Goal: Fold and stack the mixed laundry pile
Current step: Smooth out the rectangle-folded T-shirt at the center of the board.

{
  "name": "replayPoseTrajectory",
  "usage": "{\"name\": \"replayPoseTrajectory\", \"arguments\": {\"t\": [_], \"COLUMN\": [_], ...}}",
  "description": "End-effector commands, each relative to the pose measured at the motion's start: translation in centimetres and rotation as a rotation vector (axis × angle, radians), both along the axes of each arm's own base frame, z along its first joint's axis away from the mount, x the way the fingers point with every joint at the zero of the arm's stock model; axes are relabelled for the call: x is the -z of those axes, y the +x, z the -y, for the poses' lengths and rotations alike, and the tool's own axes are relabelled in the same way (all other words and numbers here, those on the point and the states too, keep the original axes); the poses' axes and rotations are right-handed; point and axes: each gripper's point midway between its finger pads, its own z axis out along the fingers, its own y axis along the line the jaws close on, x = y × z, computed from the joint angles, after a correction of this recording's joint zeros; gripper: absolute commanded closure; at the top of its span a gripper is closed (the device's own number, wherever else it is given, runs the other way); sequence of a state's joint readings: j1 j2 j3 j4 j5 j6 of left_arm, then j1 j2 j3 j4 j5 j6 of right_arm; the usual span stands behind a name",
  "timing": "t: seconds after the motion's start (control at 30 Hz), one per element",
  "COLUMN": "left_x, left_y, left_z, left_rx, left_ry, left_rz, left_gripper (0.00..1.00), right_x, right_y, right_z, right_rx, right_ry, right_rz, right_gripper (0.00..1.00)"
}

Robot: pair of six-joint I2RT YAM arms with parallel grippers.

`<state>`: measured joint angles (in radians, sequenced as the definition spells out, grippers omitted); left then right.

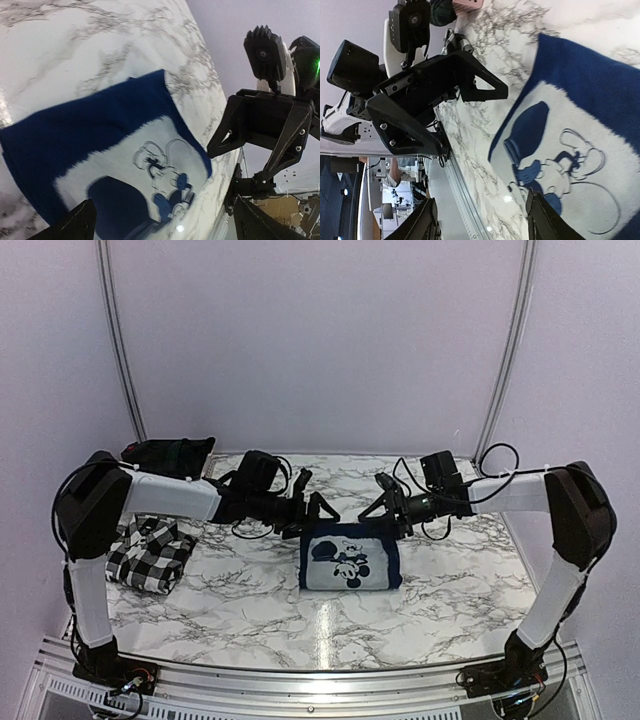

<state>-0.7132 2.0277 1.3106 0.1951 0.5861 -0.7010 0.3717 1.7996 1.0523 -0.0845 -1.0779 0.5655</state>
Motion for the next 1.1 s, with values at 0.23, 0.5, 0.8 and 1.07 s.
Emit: {"name": "replayPoseTrajectory", "arguments": {"t": [0.23, 0.5, 0.8, 1.07], "left_x": [1.1, 8.4, 1.5, -2.1], "left_y": [-7.8, -8.7, -6.5, -7.3], "left_z": [4.0, -0.8, -5.5, -0.5], "left_rx": [0.139, 0.039, -0.006, 0.307], "left_ry": [-0.062, 0.053, 0.162, 0.494], "left_rz": [-0.096, -0.208, 0.127, 0.674], "left_gripper": [0.01, 0.01, 0.01, 0.01], "right_x": [5.4, 12.4, 5.3, 1.7], "right_y": [-6.1, -9.3, -7.9, -5.9], "right_z": [-1.4, 1.6, 3.7, 9.5], "right_rx": [-0.001, 0.061, 0.086, 0.291], "right_ry": [0.016, -0.050, -0.085, -0.118], "right_rz": [-0.187, -0.336, -0.134, -0.064], "right_gripper": [0.43, 0.44, 0.44, 0.45]}}
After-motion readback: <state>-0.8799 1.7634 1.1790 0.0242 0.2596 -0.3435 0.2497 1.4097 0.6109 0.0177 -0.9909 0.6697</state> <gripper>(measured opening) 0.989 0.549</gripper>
